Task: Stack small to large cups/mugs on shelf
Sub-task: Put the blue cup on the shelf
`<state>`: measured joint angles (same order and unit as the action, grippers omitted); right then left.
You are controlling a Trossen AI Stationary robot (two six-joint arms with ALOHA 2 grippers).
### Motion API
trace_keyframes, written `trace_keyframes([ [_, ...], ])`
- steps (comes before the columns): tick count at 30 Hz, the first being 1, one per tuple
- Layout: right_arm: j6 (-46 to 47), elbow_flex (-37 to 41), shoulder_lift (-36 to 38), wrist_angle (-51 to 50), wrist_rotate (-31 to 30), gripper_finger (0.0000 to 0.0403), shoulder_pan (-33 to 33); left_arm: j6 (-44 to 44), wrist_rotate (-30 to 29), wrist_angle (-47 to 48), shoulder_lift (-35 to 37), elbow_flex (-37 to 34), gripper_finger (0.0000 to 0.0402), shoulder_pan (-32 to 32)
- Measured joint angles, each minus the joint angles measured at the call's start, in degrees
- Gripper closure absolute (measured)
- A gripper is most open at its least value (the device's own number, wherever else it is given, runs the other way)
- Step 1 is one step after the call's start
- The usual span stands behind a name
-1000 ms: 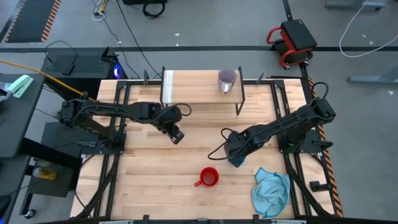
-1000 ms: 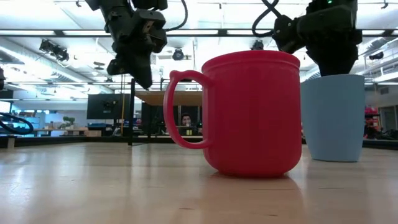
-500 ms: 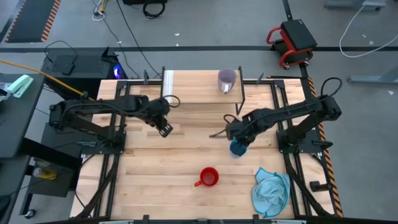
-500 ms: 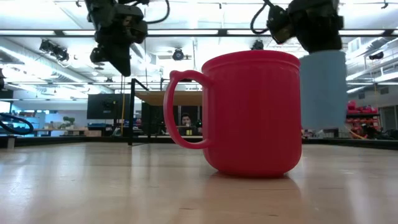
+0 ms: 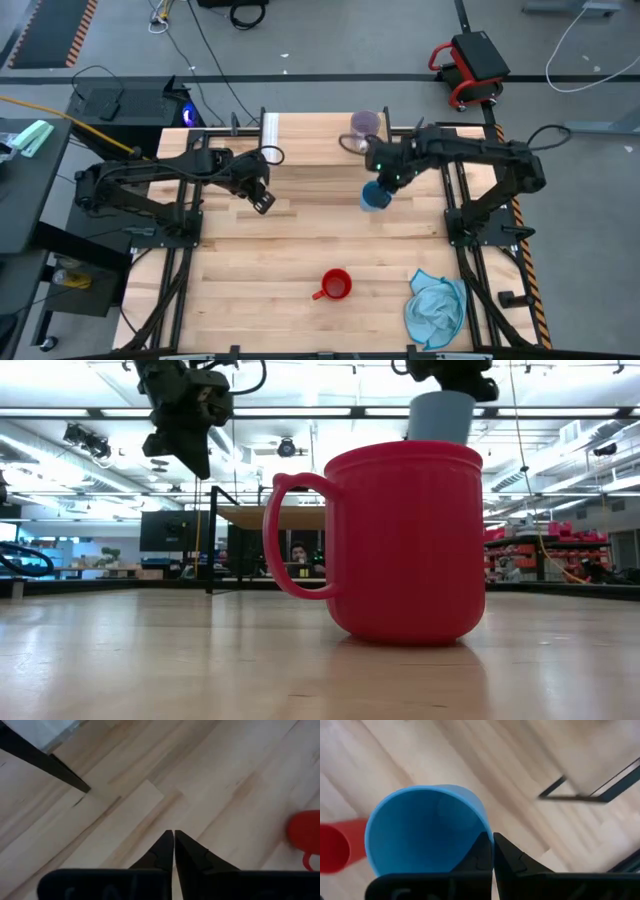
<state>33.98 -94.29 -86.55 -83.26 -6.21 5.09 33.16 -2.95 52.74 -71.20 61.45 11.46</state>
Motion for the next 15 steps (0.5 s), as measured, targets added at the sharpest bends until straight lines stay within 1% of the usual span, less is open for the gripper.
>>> trace_keyframes([
  [8, -7.16, -8.27, -2.52, -0.69, 0.04, 0.0400, 6.35, 0.06, -0.06, -0.48, -0.02, 0.00, 0.0377, 0.00],
  [15, -13.34, -20.30, -9.37, -0.91, 0.04, 0.0400, 9.73, 0.71, -0.25, -0.82, -0.02, 0.00, 0.0379, 0.00],
])
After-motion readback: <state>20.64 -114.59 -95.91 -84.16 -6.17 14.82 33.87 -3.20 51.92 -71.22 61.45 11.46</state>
